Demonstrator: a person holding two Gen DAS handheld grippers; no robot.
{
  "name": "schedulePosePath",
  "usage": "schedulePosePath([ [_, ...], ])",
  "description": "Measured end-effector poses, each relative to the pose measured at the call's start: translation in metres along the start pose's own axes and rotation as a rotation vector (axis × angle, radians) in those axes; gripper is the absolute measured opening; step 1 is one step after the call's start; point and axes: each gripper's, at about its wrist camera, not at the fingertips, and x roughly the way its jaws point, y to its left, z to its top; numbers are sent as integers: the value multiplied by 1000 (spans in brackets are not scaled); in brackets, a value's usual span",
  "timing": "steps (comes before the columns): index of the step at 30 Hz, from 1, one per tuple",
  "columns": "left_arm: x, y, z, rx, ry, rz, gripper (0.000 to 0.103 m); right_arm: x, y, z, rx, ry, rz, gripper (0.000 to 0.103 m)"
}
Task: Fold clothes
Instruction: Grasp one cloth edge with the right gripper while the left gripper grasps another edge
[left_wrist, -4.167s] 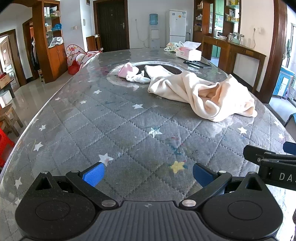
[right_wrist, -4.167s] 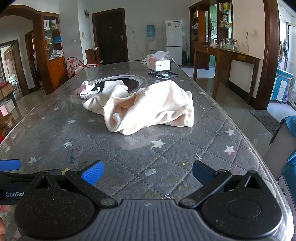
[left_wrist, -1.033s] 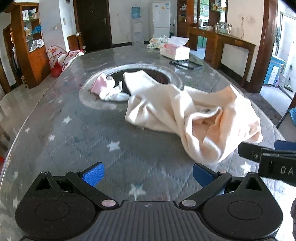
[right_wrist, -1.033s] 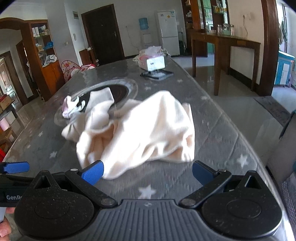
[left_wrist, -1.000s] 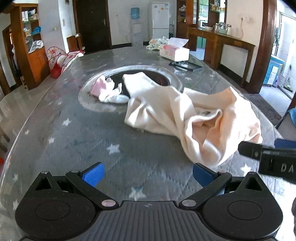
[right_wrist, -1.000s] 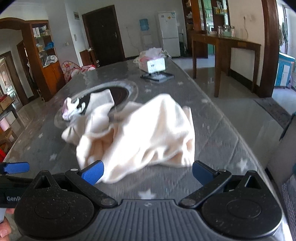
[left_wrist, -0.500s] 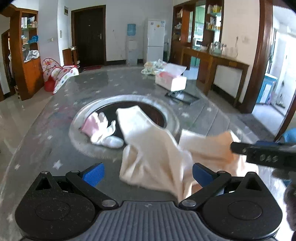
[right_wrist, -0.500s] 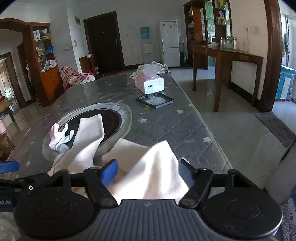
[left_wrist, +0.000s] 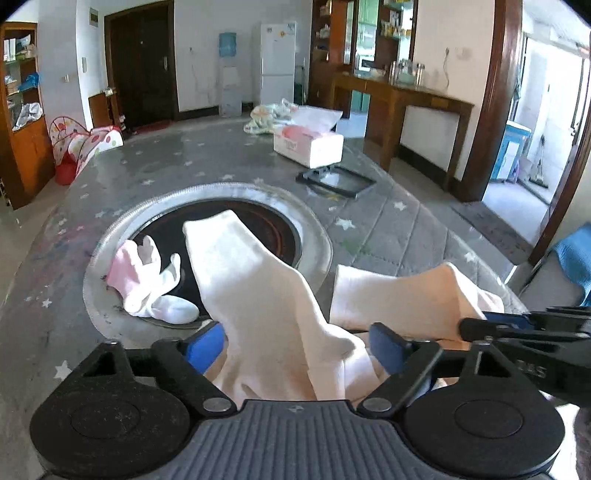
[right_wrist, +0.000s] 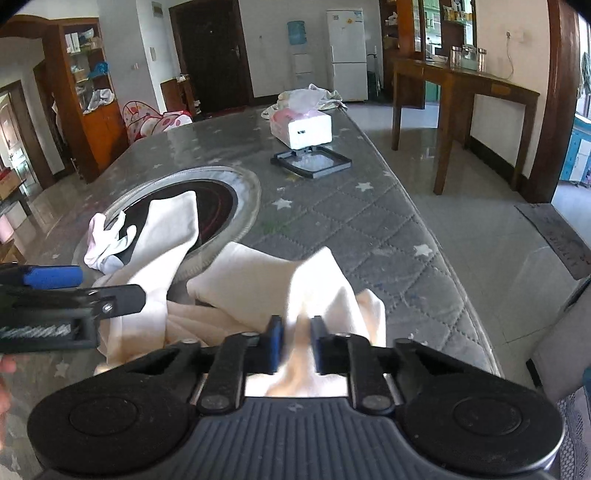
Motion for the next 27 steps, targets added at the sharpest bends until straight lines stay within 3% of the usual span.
schedulePosePath([
  [1, 3, 1, 0, -6, 9, -6, 78, -2, -2, 0, 3, -3, 3, 8],
  [6, 9, 9, -3, -45, 41, -62, 32, -16, -7, -3, 2, -35, 7, 4],
  [9, 4, 13, -6, -63, 31, -78, 14, -26, -9, -5, -2, -60, 3, 3],
  [13, -14, 18, -12, -75, -4, -82, 9, -45, -11, -11, -11, -99, -1, 3],
  [27, -106, 46, -48, -114, -104, -75, 8, -125, -1, -30, -81, -223, 41, 3],
])
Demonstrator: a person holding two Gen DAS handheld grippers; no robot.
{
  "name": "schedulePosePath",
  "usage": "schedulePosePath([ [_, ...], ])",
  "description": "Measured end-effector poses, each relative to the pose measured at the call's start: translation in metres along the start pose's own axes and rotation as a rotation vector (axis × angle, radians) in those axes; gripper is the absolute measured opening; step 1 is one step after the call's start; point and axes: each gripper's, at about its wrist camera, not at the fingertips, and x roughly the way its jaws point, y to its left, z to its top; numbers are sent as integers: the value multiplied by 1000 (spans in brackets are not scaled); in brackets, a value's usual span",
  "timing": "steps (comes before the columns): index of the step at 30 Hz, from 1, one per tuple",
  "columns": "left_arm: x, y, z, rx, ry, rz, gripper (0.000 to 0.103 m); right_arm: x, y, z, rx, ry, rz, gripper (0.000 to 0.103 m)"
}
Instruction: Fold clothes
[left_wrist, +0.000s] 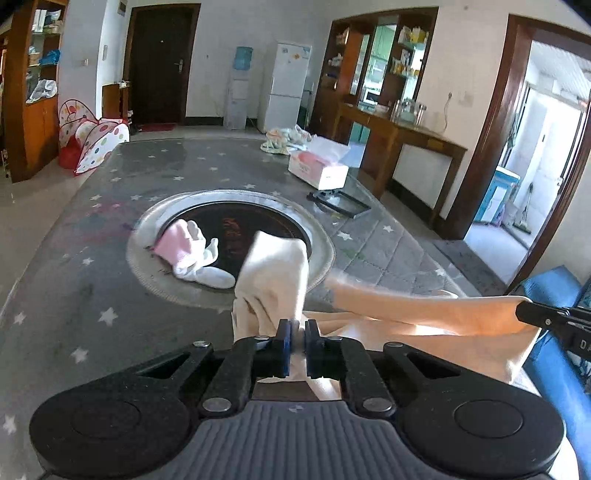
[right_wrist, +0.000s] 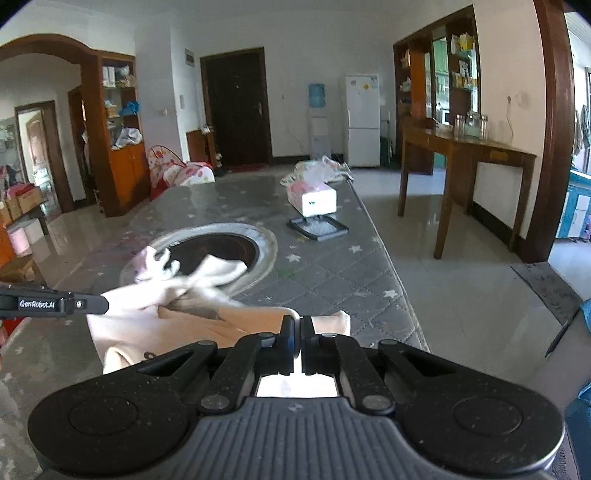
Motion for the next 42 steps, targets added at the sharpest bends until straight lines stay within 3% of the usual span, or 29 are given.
schedulePosePath([
  [6, -53, -2, -22, 36, -36, -23, 5, -47, 8, -1, -42, -51, 82, 2],
  [12, -94, -8, -47, 102, -62, -32, 5, -72, 23, -9, -134, -45, 133, 5],
  [19, -80, 1, -67, 122, 9, 16, 9, -33, 52, -31, -195, 58, 174, 12],
  [21, -75, 4, -70, 132, 14, 39, 16, -17, 60, -36, -217, 84, 186, 27],
  [23, -70, 7, -70, 133, 18, 55, 25, -3, 68, -40, -237, 104, 193, 33],
  [24, -68, 9, -69, 132, 19, 62, 32, 8, 73, -42, -252, 120, 195, 33],
  [29, -50, 9, -60, 156, 23, 72, 43, 53, 82, -48, -270, 167, 190, 34],
  [32, -35, 4, -52, 185, 27, 75, 45, 77, 83, -51, -279, 202, 177, 38],
  [35, -18, -2, -42, 211, 26, 63, 47, 92, 80, -55, -281, 217, 160, 31],
  [38, 0, -10, -32, 250, 29, 54, 48, 88, 73, -54, -265, 202, 149, 8],
  [42, 26, -19, -23, 301, 43, 37, 50, 69, 59, -46, -250, 132, 93, 4],
])
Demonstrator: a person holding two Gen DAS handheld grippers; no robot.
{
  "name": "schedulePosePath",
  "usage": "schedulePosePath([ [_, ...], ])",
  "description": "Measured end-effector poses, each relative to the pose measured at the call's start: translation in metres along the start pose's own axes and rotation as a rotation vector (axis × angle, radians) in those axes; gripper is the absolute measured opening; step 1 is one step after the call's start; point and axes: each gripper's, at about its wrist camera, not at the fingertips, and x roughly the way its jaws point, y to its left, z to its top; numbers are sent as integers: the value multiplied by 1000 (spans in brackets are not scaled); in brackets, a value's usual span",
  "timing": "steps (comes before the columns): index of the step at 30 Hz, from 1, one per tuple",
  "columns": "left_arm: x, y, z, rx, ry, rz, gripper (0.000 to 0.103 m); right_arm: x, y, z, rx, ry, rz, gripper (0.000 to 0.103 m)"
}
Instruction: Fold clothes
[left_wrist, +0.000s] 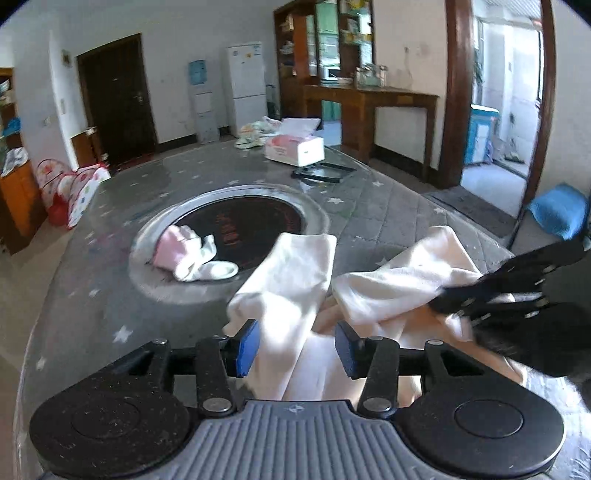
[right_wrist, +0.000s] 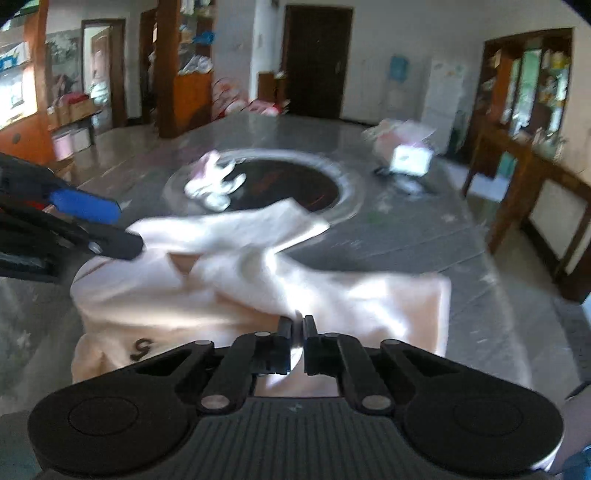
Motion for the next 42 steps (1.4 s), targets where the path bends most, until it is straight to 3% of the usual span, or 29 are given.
schedulePosePath([
  [8, 46, -4, 4, 80, 66, -2, 48, -60, -50, -3, 76, -103, -153, 4],
  [10, 52, 1, 1, 72, 77, 7, 39, -75, -64, -8, 93, -120, -198, 4],
  [12, 52, 8, -1, 54, 76, 8, 23, -89, -77, -16, 116, -123, -236, 4],
  [15, 45, 17, -4, 13, 67, -1, 12, -100, -93, -27, 150, -116, -284, 4],
  [24, -19, 37, -13, -128, -14, -38, 11, -110, -111, -60, 233, -85, -312, 4],
  [28, -51, 48, -28, -198, -47, -70, 11, -120, -109, -70, 248, -95, -307, 4],
  [36, -97, 67, -68, -317, -55, -51, 8, -149, -103, -87, 257, -116, -317, 4],
  [42, -114, 58, -92, -253, -26, -73, 11, -147, -95, -99, 208, -31, -327, 7],
])
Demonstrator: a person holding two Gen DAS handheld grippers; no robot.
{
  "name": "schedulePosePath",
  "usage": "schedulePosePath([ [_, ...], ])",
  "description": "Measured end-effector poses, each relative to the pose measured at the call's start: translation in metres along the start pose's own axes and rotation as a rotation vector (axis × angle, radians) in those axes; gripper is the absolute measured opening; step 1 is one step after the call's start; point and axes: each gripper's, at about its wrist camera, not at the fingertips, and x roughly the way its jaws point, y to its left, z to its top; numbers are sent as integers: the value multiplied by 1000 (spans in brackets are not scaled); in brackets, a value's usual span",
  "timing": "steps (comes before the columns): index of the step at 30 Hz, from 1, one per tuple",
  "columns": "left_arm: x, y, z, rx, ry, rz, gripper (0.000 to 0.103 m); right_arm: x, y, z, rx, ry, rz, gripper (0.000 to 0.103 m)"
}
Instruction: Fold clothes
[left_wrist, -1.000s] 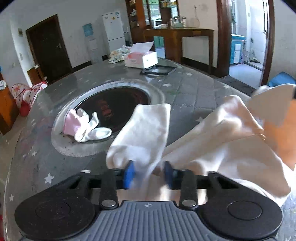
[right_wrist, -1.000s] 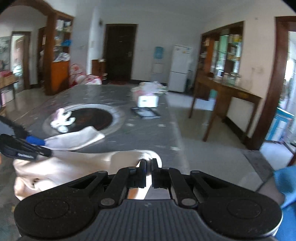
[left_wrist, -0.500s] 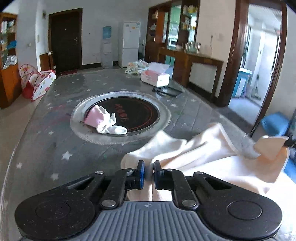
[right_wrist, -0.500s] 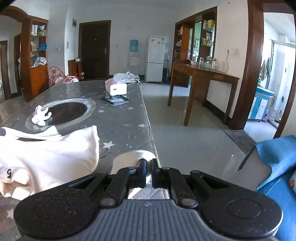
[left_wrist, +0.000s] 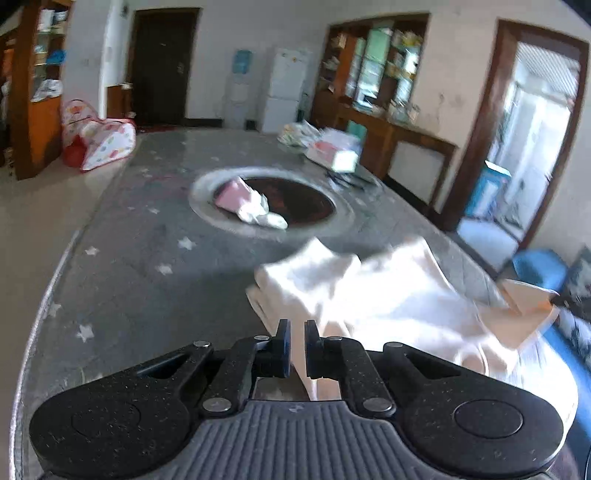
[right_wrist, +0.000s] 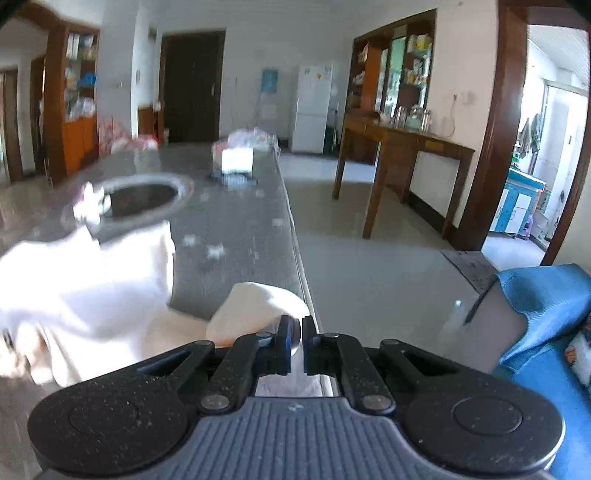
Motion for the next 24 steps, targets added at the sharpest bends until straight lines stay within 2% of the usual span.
schedulePosePath([
  [1, 1, -4, -5, 17, 10, -7, 13, 0, 1, -2, 0, -1, -5, 9],
  [2, 2, -9, -10, 33, 17, -11, 22, -2, 1, -2, 4, -3, -2, 9],
  [3, 5, -13, -14, 42, 25, -4, 44, -3, 1, -3, 6, -7, 1, 9],
  [4, 8, -16, -17, 41, 31, 12, 51, -5, 2, -2, 7, -13, 5, 10],
  [7, 24, -15, -23, 8, 53, 33, 55, -12, 11, -1, -22, -17, 66, 15],
  [9, 34, -10, -24, -34, 63, 28, 55, -15, 21, -3, -51, 1, 141, 25],
  [10, 39, -7, -25, -55, 68, 25, 55, -15, 27, -4, -68, 17, 190, 26],
  [13, 48, -7, -27, -76, 73, -9, 47, -10, 52, -10, -135, 66, 317, 32],
  [14, 49, -7, -28, -79, 78, -23, 27, -8, 61, -13, -160, 79, 352, 35],
  [15, 51, -8, -29, -82, 84, -37, 16, -7, 69, -15, -186, 85, 374, 35],
  [16, 50, -9, -29, -82, 84, -42, 15, -6, 76, -16, -207, 87, 393, 35],
  [18, 44, -12, -29, -73, 71, -47, 9, -2, 94, -17, -254, 92, 438, 43],
  [20, 35, -12, -27, -83, 57, -62, 7, 4, 105, -16, -284, 100, 452, 43],
  [22, 24, -10, -25, -91, 39, -73, 6, 14, 116, -17, -307, 120, 449, 39],
  [24, 15, -9, -25, -97, 27, -78, 6, 21, 120, -18, -306, 140, 465, 18],
])
